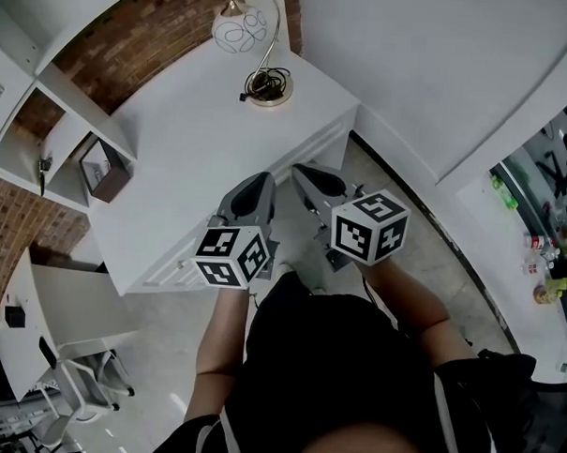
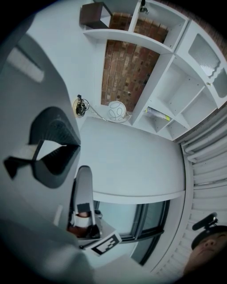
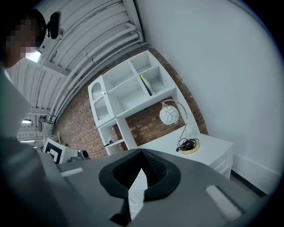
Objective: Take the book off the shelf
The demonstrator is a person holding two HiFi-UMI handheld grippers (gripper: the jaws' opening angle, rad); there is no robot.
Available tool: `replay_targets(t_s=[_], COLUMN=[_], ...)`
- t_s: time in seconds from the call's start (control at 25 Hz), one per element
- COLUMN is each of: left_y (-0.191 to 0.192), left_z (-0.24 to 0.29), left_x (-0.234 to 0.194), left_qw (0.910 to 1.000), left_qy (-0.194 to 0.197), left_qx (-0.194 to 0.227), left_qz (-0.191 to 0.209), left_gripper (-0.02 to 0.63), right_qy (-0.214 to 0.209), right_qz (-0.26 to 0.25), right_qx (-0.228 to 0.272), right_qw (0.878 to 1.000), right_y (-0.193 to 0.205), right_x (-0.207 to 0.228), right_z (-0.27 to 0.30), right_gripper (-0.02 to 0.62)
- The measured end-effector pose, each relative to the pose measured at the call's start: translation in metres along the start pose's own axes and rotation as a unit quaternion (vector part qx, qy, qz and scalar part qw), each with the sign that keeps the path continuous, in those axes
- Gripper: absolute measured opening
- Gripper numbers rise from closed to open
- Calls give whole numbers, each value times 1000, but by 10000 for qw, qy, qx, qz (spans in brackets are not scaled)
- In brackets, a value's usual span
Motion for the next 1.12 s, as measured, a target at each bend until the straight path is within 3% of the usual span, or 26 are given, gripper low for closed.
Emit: replay_targets(t_s=[0.36,1.12], left_y=[-9,-48], left_z=[25,87], left_x=[-24,-129], left_qw=[9999,9998], left_qy=[20,-32], left_qx=[9,35], left_qz=[-113,-172], left_gripper=[6,6], right_qy=[116,51], right_qz=[-100,-135], right_qx=[-116,-146], right_qw=[9998,9998], right_y=[-9,-55], right_x=[14,41], right_z=[27,148], right_gripper=[-2,-2])
Point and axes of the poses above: the fingertips, and each gripper's own axes: z forward along the fingers, x to its right, y out of its underside, the point moved 6 cm from there along -z, backward along the fingers, and after that the axes turned 3 degrees about z, right-handed, at the moved point
